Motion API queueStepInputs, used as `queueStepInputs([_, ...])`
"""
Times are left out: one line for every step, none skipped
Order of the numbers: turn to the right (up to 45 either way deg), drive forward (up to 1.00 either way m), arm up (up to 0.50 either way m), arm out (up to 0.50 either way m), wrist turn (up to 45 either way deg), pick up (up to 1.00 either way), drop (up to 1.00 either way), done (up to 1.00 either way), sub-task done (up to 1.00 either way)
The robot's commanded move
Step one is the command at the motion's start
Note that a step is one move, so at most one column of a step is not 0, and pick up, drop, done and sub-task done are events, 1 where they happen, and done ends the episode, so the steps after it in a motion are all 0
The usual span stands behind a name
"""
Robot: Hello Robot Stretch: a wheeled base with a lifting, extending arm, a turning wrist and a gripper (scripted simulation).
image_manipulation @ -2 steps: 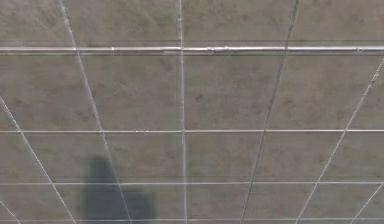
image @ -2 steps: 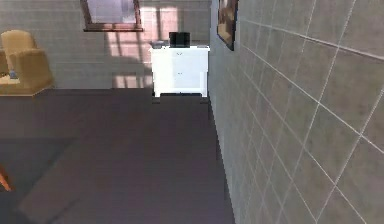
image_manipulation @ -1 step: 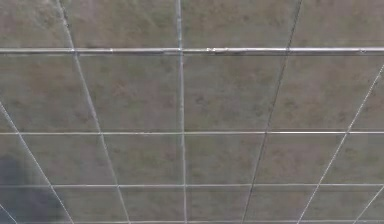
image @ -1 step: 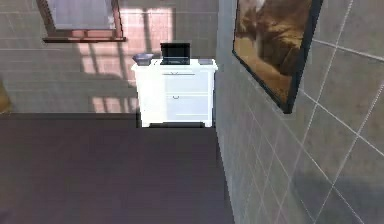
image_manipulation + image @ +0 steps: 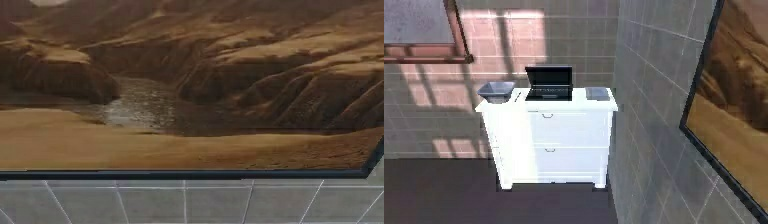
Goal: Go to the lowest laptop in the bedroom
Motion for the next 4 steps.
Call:
queueStepInputs([0.0,0.7,0.0,0.0,0.0,0.0,0.0,0.0,0.0])
queueStepInputs([-45.0,0.0,0.0,0.0,0.0,0.0,0.0,0.0,0.0])
queueStepInputs([-45.0,0.0,0.0,0.0,0.0,0.0,0.0,0.0,0.0])
queueStepInputs([-45.0,0.0,0.0,0.0,0.0,0.0,0.0,0.0,0.0])
